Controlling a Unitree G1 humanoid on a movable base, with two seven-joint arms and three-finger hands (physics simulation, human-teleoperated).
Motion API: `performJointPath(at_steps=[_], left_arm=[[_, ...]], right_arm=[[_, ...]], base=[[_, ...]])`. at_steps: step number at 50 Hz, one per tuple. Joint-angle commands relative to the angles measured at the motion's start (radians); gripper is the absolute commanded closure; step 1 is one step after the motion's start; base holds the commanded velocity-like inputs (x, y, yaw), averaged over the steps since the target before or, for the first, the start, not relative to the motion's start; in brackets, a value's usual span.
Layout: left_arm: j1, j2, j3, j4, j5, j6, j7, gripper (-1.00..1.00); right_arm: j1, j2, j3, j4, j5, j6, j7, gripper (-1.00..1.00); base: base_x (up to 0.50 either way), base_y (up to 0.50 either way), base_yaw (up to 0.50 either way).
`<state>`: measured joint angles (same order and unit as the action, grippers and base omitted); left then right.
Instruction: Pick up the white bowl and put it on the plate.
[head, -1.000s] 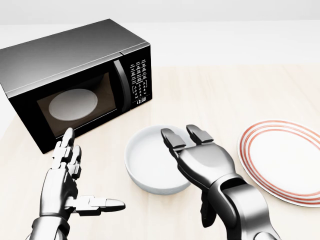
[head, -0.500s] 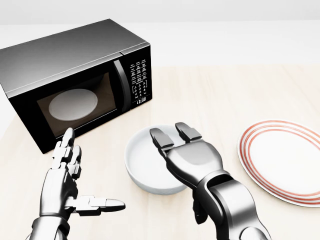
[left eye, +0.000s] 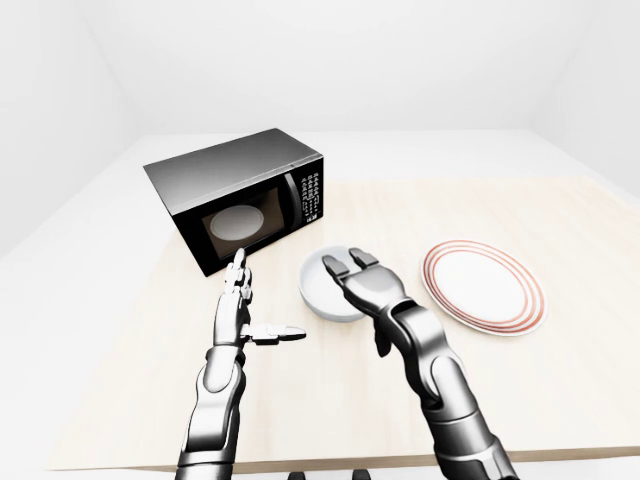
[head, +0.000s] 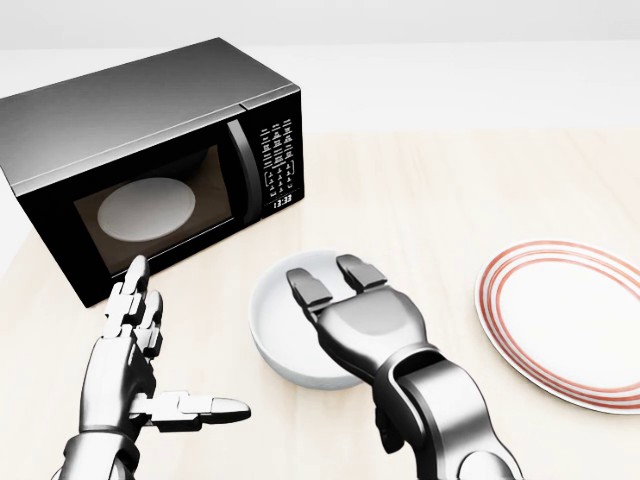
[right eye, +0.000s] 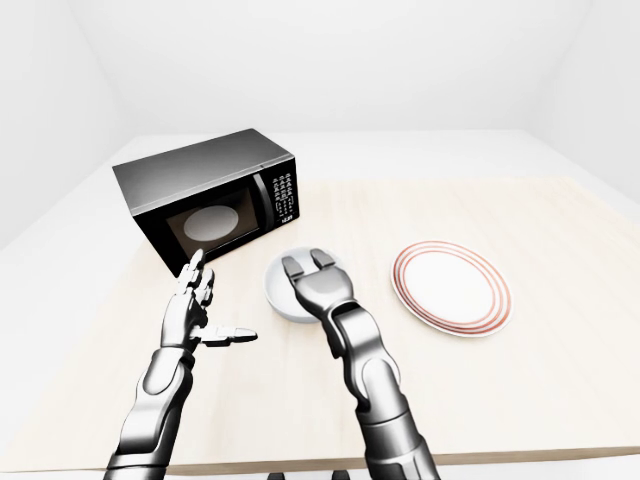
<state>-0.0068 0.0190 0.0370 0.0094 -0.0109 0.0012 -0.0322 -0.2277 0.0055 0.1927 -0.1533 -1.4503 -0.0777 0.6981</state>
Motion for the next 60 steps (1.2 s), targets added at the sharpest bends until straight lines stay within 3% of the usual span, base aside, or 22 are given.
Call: performJointPath(at_steps=[1,39,60], left_arm=[[0.000,0.000,0.000,0.000,0.000,0.000,0.000,-1.00],[0.000,0.000,0.000,0.000,0.000,0.000,0.000,-1.00],[0.000,0.000,0.000,0.000,0.000,0.000,0.000,-1.00]], right_arm=[[-0.002,0.007,0.009,0.034,-0.011,-0.002,0.000,-1.00],[-0.036,0.007,0.014,0.195,-0.020,0.008,-0.025,-1.00],[-0.010,-0.015,0.016,0.225,-0.048,-0.010,-0.019,-1.00]], base=[[0.00,0.00,0.00],[0.00,0.00,0.00],[0.00,0.00,0.00]])
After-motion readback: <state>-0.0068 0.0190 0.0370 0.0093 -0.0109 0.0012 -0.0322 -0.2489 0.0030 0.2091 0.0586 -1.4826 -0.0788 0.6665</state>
